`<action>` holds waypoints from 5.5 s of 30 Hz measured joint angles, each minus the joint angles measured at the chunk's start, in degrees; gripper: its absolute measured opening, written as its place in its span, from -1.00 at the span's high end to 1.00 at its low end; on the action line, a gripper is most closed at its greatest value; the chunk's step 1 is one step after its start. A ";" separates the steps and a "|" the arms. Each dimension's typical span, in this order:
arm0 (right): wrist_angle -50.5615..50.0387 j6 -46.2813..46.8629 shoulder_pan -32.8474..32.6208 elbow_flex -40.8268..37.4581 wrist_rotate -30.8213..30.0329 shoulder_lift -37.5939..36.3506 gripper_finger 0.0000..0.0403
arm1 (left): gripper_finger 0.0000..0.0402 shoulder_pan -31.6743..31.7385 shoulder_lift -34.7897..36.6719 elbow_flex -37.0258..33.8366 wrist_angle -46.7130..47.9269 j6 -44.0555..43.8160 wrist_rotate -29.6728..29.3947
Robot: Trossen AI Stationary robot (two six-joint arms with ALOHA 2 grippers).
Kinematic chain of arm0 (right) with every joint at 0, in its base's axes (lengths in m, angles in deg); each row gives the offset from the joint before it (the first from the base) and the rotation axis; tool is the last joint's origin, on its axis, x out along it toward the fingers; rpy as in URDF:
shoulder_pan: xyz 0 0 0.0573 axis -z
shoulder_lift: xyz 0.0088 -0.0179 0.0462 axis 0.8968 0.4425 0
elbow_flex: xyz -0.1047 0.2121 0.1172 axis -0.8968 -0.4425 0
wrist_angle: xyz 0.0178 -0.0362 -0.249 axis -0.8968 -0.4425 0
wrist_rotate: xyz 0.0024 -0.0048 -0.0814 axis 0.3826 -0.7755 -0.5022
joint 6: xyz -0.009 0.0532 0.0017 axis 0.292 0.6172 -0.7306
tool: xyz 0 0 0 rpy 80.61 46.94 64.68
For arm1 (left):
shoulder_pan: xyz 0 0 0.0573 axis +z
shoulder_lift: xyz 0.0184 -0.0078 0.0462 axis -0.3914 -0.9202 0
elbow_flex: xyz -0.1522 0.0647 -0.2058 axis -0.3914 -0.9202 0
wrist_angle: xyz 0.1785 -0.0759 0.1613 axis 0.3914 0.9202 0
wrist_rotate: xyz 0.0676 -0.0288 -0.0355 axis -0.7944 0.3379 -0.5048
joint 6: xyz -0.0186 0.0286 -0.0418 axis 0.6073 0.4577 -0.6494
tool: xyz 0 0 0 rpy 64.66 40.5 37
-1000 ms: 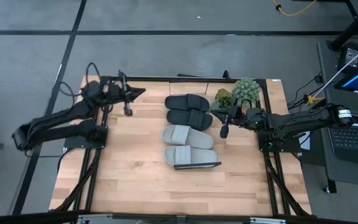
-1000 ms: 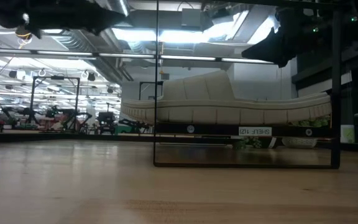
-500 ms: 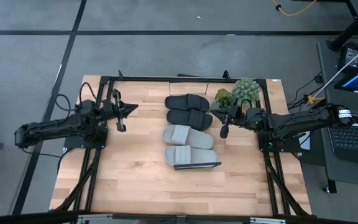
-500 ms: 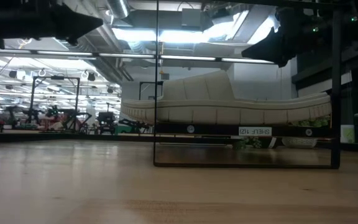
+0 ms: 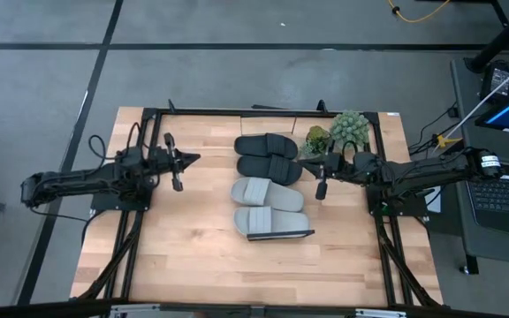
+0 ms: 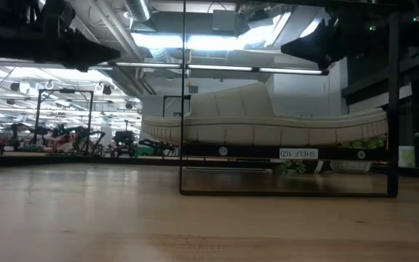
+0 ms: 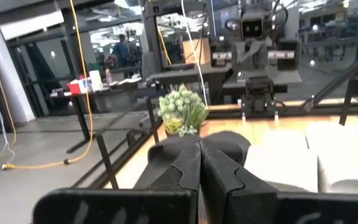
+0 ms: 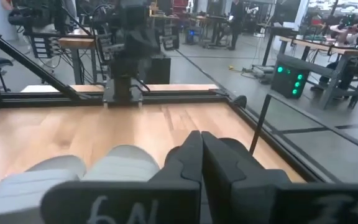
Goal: Pick and place slides into the shelf
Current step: Return to Home Position
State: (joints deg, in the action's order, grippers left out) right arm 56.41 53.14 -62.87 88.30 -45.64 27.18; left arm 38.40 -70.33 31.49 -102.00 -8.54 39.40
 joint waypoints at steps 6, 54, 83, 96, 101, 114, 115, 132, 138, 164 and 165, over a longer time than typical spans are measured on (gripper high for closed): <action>0.39 -1.19 0.04 0.00 1.79 0.00 0.96 | 1.00 0.13 0.01 -2.31 -0.26 -1.38 -0.37; -21.26 -2.69 4.48 -16.41 17.99 -47.38 0.98 | 1.00 0.17 0.07 -5.80 0.86 -5.66 -7.70; -28.49 10.52 4.47 -19.71 19.43 -48.19 0.89 | 1.00 0.17 0.07 -5.80 0.86 -5.63 -7.75; -25.80 1.96 4.47 -19.71 19.52 -48.19 0.83 | 1.00 0.17 0.07 -5.80 0.86 -5.63 -7.75; -22.01 -3.02 3.63 -19.71 24.85 -48.23 0.83 | 1.00 0.17 0.07 -5.80 0.86 -5.63 -7.75; -25.33 -4.13 -1.33 -19.69 25.92 -53.45 0.83 | 1.00 0.17 0.07 -5.80 0.84 -5.63 -7.77; -25.18 -3.74 -1.33 -19.69 25.92 -53.46 0.83 | 1.00 0.16 0.07 -5.80 0.85 -5.63 -7.77; -28.15 -6.36 -1.32 -19.65 24.46 -53.33 0.83 | 1.00 0.16 0.05 -5.80 0.86 -5.63 -7.75; -28.15 -5.00 -1.31 -19.65 24.39 -53.33 0.83 | 1.00 0.17 0.05 -5.80 0.85 -5.63 -7.75; -28.13 1.80 -1.30 -19.65 24.39 -53.31 0.83 | 1.00 0.17 0.06 -5.80 0.84 -5.63 -7.75; -28.13 1.89 -1.29 -19.65 24.39 -53.31 0.83 | 1.00 0.16 0.05 -5.80 0.84 -5.63 -7.75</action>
State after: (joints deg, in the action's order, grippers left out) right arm 28.28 55.03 -64.16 68.65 -21.25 -26.13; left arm 38.56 -70.28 25.69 -101.16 -14.18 31.65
